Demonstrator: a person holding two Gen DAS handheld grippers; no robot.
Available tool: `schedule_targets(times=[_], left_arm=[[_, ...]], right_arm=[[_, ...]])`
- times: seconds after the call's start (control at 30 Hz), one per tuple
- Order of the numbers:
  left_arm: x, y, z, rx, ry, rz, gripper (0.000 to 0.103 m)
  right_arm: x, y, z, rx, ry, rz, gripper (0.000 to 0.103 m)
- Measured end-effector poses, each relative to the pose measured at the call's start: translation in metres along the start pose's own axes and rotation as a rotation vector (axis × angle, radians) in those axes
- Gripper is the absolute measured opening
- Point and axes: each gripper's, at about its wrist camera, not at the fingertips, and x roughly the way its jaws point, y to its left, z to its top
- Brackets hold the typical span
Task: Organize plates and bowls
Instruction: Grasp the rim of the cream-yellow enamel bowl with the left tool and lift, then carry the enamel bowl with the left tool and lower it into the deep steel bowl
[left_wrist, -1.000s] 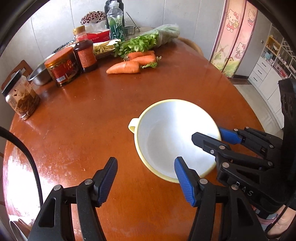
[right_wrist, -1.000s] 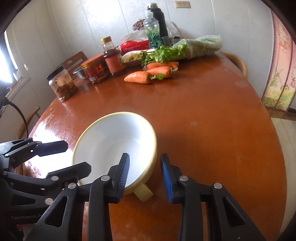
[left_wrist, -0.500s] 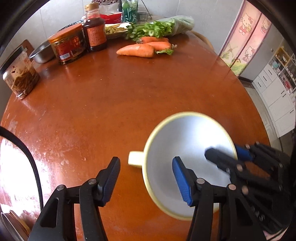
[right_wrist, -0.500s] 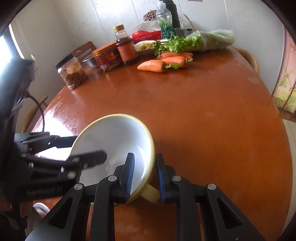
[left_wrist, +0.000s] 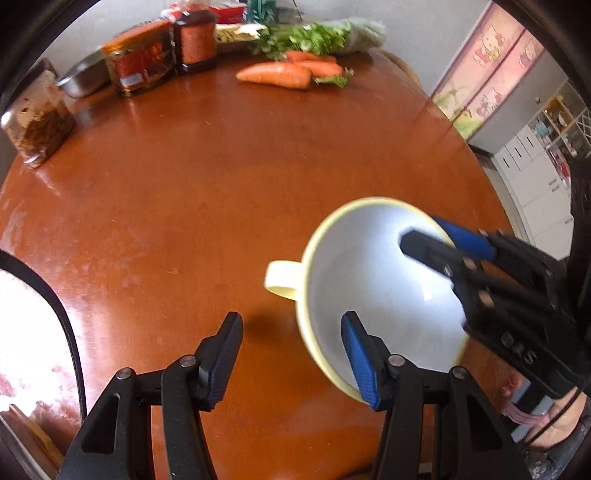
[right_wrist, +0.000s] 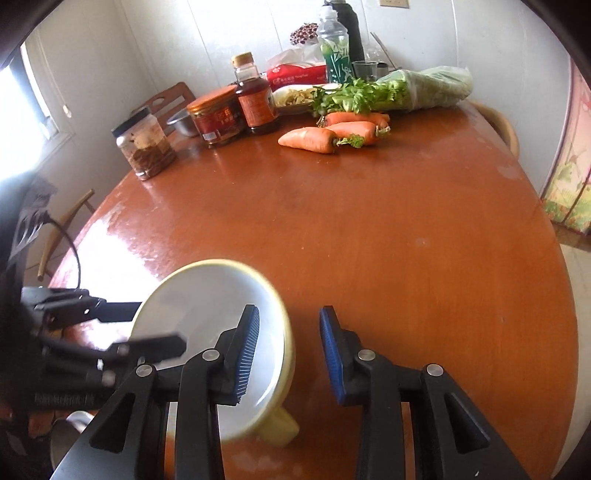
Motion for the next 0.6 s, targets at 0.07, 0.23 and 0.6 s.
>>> schedule_targets(times=[0.07, 0.23, 0.6], left_arm=[[0.003, -0.005, 0.003, 0.032, -0.008, 0.023, 0.045], [0.007, -0.007, 0.008, 0.041, -0.027, -0.006, 0.013], [-0.020, 0.006, 0.010, -0.002, -0.151, -0.049, 0.012]], right_arm=[[0.004, 0.001, 0.001, 0.005, -0.006, -0.021, 0.023], [0.000, 0.007, 0.000, -0.002, -0.026, -0.002, 0.014], [0.007, 0.017, -0.004, -0.013, 0.003, 0.026, 0.014]])
